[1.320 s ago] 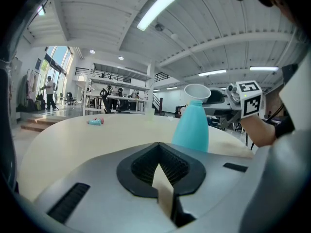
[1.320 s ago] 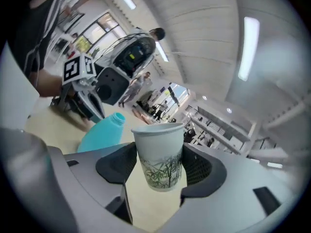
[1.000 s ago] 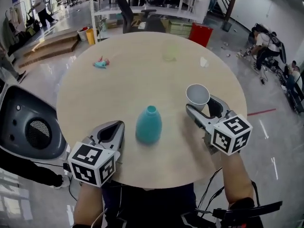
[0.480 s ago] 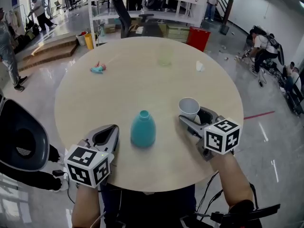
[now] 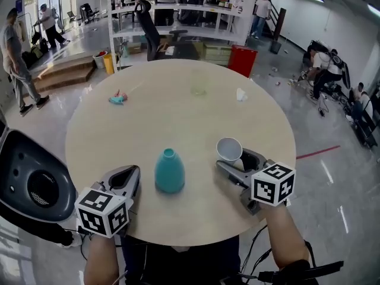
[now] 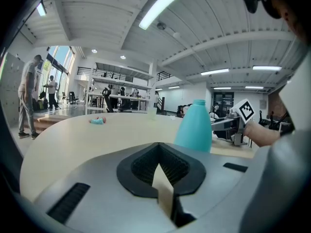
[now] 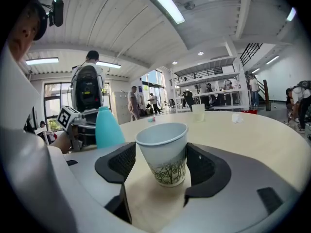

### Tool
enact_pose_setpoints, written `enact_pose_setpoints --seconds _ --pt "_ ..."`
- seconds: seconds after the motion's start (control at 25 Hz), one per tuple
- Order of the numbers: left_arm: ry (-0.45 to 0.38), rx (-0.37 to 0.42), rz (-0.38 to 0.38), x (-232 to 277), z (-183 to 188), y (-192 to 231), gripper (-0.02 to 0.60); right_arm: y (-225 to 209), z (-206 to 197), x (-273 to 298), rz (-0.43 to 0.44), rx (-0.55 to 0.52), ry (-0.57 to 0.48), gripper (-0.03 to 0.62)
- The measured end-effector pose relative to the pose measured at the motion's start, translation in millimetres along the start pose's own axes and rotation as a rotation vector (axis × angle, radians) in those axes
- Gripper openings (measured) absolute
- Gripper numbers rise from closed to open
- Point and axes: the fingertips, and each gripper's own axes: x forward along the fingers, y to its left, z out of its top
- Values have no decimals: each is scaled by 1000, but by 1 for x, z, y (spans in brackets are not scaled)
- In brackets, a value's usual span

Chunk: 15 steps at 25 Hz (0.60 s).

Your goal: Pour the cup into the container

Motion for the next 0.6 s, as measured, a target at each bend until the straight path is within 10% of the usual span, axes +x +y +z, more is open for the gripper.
enact_pose_setpoints --seconds 0.44,0.48,0.6 --pt "-137 48 14 -37 25 -28 0 21 69 -72 -23 -133 -284 289" --pt "-139 57 18 -40 26 -32 0 25 70 -75 -23 -151 -298 91" --pt "-144 52 35 -48 23 -41 0 45 63 -78 39 -166 -293 11"
